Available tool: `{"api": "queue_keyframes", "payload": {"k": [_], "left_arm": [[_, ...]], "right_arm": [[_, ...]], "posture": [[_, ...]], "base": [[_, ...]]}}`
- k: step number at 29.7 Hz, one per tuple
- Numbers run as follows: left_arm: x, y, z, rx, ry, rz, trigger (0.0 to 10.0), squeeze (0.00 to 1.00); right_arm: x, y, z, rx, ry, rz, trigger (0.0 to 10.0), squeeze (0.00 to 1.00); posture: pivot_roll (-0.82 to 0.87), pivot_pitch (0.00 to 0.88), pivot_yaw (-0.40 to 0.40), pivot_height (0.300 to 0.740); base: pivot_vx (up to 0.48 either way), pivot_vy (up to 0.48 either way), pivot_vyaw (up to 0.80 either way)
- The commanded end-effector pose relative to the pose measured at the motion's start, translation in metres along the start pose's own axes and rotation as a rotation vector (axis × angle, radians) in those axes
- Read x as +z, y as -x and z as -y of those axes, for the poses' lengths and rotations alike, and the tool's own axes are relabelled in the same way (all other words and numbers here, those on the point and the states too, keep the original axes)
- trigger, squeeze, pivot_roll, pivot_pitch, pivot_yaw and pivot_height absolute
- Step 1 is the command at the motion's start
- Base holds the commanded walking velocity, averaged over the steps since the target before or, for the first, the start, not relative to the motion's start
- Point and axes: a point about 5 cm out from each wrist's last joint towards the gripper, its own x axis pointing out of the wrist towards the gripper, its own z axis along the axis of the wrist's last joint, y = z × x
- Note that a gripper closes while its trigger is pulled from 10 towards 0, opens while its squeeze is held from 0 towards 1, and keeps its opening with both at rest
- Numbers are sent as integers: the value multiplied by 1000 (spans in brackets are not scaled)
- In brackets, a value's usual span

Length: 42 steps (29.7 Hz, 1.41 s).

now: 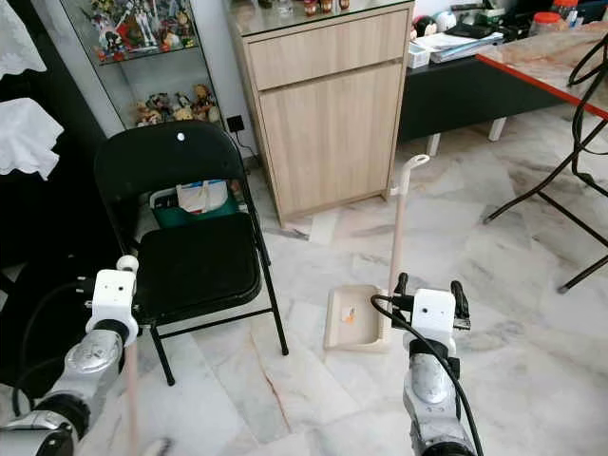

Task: Sweep floor

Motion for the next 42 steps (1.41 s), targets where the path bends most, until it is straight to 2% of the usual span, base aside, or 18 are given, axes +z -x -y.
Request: {"api": "queue_keyframes", "payload": {"k": [1, 2, 3, 5, 10, 14, 17, 20, 22, 24, 28, 31, 34, 35, 36, 42], "left_arm": [[-8, 4, -10, 19, -41, -25, 10000, 0], [-8, 4, -10, 19, -41, -25, 10000, 0], [-9, 6, -14, 5, -120, -24, 10000, 0], [-14, 9, -18, -22, -203, -35, 10000, 0], [-33, 20, -29, -58, -332, -118, 10000, 0], [-46, 30, -38, -43, -346, -176, 10000, 0], [-52, 34, -39, -49, -358, -199, 10000, 0], [-57, 36, -31, -71, -355, -225, 10000, 0], [-60, 36, -21, -96, -358, -249, 10000, 0], [-61, 36, -19, -99, -359, -255, 10000, 0], [-66, 36, 0, -133, -334, -306, 10000, 0], [-69, 38, 7, -151, -306, -330, 10000, 0], [-71, 40, 14, -149, -134, -340, 10000, 0], [-72, 41, 14, -145, -121, -344, 10000, 0], [-76, 43, 12, -117, -71, -363, 10000, 0], [-85, 50, 9, -63, -2, -412, 10000, 0]], "right_arm": [[-4, 4, -1, 0, 2, -13, 10000, 0], [-4, 4, -1, 0, 2, -13, 10000, 0], [-5, 4, -2, -1, 2, -14, 10000, 0], [-5, 4, -3, -3, 1, -15, 10000, 0], [-9, 7, -5, -14, -4, -28, 10000, 0], [-13, 12, -6, -26, -11, -44, 10000, 0], [-15, 14, -7, -26, -12, -53, 10000, 0], [-17, 15, -7, -27, -14, -59, 10000, 0], [-18, 15, -6, -34, -13, -69, 10000, 0], [-18, 15, -6, -35, -14, -70, 10000, 0], [-18, 13, -5, -44, -17, -73, 10000, 0], [-18, 13, -6, -41, -20, -77, 10000, 0], [-15, 11, -10, -12, -34, -68, 10000, 0], [-14, 11, -11, -8, -35, -65, 10000, 0], [-13, 11, -13, 10, -35, -61, 10000, 0], [-14, 11, -12, 34, -23, -60, 10000, 0]], "posture": [[-151, 0, 125, 740], [-151, 0, 125, 740], [-147, 0, 135, 740], [-142, 0, 143, 740], [-133, 0, 163, 740], [-129, 0, 173, 740], [-129, 0, 173, 740], [-127, 0, 172, 740], [-125, 0, 173, 740], [-125, 0, 173, 740], [-129, 0, 170, 740], [-137, 0, 168, 740], [-155, 0, 160, 740], [-155, 0, 160, 740], [-162, 0, 157, 740], [-193, 0, 124, 740]], "base": [[0, 0, 0], [0, 0, 0], [0, 0, 0], [0, 0, 0], [0, 0, 0], [0, 0, 0], [0, 0, 0], [0, 0, 0], [0, 0, 0], [0, 0, 0], [0, 0, 0], [0, 0, 0], [0, 0, 0], [0, 0, 0], [0, 0, 0], [0, 0, 0]]}}
